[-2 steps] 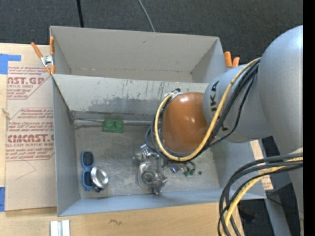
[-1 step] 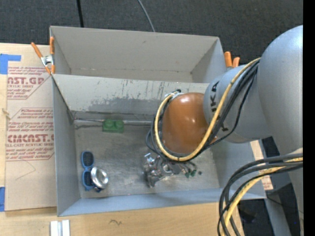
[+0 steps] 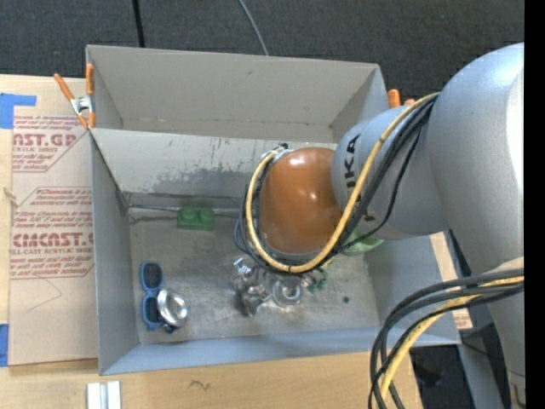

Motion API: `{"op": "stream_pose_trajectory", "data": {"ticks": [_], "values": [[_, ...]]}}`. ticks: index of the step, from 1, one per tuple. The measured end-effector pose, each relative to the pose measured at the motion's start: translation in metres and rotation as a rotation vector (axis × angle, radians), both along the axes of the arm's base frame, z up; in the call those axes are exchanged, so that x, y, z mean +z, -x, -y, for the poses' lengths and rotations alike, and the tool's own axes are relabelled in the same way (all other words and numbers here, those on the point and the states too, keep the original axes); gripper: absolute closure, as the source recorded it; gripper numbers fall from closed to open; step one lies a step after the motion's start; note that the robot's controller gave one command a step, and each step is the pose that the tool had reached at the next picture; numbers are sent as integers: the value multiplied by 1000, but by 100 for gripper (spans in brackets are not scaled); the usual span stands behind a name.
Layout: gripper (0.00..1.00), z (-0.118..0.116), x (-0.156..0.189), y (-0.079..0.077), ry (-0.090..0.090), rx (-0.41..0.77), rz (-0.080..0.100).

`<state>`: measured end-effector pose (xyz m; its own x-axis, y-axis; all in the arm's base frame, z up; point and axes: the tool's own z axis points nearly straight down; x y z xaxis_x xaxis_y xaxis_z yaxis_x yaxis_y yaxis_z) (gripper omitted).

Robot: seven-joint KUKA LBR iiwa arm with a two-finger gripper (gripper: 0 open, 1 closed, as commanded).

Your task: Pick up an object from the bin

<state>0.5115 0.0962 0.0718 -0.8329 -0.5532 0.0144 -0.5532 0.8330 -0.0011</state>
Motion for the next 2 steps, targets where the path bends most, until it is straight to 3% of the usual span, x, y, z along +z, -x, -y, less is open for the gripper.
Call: {"op": "stream_pose_trajectory", "data": {"ticks": [1,2], "values": [[100,45,79,-1,-9,-236,18],[100,79,21,2,-13,-272,21]]}}
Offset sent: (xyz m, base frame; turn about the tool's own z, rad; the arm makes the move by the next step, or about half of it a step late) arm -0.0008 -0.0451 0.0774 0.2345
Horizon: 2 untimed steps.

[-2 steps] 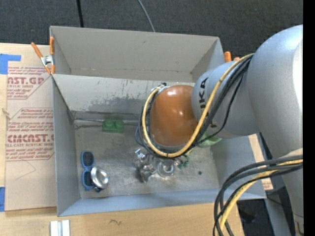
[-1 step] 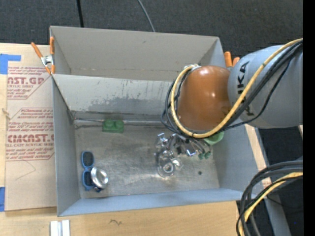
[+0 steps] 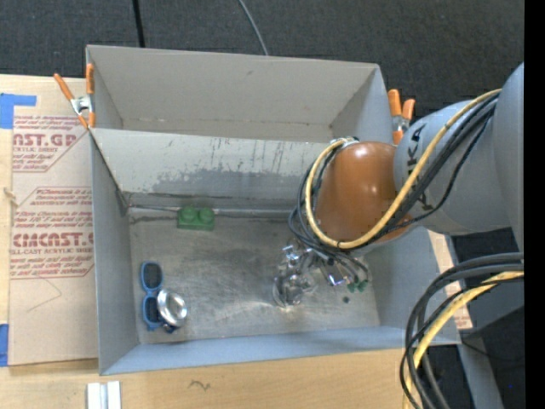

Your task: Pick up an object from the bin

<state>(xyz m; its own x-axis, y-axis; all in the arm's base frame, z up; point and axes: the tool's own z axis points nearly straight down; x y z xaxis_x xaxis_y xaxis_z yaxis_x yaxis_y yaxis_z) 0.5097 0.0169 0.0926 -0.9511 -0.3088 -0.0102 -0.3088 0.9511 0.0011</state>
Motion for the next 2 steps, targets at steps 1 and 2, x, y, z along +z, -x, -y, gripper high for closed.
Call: {"op": "stream_pose_trajectory", "data": {"ticks": [1,2], "values": [[0,3,-5,2,3,-3,-5],[100,3,-6,3,3,-4,-8]]}}
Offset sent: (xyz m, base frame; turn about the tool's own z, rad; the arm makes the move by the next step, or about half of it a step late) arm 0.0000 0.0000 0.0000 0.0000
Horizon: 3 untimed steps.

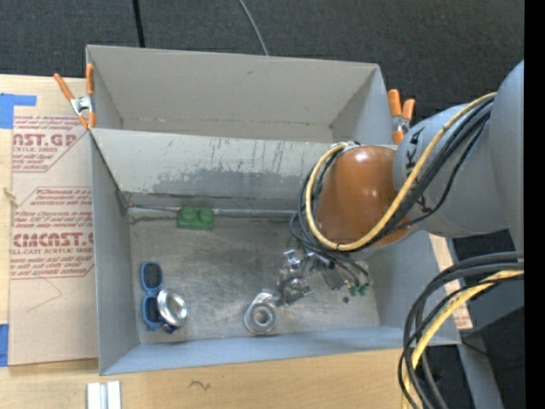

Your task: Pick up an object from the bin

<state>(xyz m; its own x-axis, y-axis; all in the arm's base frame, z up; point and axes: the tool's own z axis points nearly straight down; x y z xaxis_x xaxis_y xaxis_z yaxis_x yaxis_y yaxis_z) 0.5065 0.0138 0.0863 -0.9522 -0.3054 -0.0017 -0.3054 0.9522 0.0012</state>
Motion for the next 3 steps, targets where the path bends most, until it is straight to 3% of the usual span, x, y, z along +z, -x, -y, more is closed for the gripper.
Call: {"op": "stream_pose_trajectory", "data": {"ticks": [1,2,3], "values": [[0,0,0,0,0,0,0],[0,-67,-14,15,1,212,8],[100,-65,-14,16,2,209,3]]}}
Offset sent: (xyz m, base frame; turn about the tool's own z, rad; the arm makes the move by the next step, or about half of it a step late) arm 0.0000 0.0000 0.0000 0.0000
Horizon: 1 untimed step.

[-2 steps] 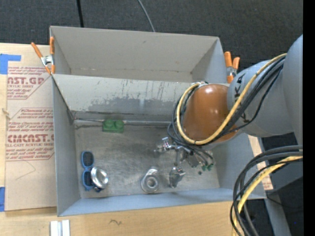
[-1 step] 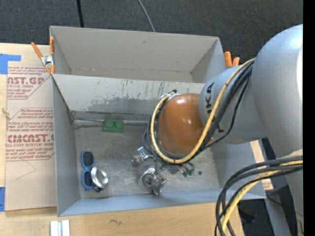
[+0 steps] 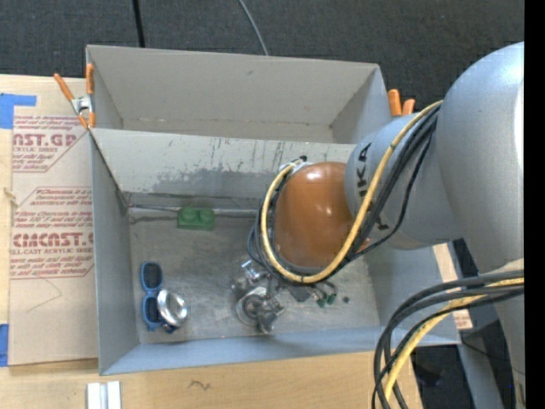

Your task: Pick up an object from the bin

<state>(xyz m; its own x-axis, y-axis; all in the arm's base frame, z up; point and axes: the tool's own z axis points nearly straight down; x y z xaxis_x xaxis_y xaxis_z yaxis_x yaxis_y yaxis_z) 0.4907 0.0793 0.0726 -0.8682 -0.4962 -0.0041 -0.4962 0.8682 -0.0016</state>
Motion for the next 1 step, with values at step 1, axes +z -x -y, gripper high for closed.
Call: {"op": "stream_pose_trajectory", "data": {"ticks": [1], "values": [[100,-11,51,1,-1,261,0]]}}
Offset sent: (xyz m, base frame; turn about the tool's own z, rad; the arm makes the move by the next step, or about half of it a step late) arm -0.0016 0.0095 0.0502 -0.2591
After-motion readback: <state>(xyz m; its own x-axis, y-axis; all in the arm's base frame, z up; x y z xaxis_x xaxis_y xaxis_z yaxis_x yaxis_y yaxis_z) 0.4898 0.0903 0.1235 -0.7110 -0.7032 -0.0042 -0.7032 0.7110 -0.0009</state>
